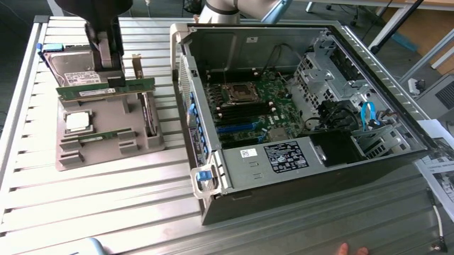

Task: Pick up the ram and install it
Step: 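Pick up the ram and move it above insertion slot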

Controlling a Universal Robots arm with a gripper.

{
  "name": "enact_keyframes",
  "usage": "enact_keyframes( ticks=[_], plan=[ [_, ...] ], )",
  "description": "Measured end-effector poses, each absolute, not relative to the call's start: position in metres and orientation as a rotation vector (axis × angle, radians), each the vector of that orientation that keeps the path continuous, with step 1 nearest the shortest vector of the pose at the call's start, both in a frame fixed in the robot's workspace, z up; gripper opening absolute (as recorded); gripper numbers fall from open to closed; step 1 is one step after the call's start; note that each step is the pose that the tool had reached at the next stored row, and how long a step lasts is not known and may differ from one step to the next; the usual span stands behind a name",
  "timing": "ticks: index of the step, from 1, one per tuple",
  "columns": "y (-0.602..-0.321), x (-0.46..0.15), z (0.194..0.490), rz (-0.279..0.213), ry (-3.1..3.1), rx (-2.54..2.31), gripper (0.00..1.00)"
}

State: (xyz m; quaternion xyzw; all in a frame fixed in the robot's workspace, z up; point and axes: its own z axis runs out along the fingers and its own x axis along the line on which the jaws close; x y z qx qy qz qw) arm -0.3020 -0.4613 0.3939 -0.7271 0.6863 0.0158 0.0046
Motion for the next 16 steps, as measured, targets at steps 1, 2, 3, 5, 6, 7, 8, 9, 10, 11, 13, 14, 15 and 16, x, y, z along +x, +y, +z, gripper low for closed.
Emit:
enact_keyframes(
  ticks=[1,2,3,5,6,7,8,9,10,11,13,14,15,16],
  plan=[
    [-0.461,-0.299,0.394,0.050,2.150,-2.278,0.12],
    [-0.461,-0.295,0.394,0.050,2.150,-2.278,0.12],
    [-0.461,-0.292,0.394,0.050,2.150,-2.278,0.12],
    [-0.461,-0.286,0.394,0.050,2.150,-2.278,0.12],
    [-0.461,-0.283,0.394,0.050,2.150,-2.278,0.12],
    [-0.461,-0.279,0.394,0.050,2.150,-2.278,0.12],
    [-0.461,-0.276,0.394,0.050,2.150,-2.278,0.12],
    [-0.461,-0.273,0.394,0.050,2.150,-2.278,0.12],
    [-0.461,-0.270,0.394,0.050,2.150,-2.278,0.12],
    [-0.461,-0.266,0.394,0.050,2.150,-2.278,0.12],
    [-0.461,-0.261,0.394,0.050,2.150,-2.278,0.12],
    [-0.461,-0.257,0.394,0.050,2.150,-2.278,0.12],
    [-0.462,-0.254,0.394,0.050,2.150,-2.278,0.12],
    [-0.462,-0.251,0.394,0.050,2.150,-2.278,0.12]
  ],
)
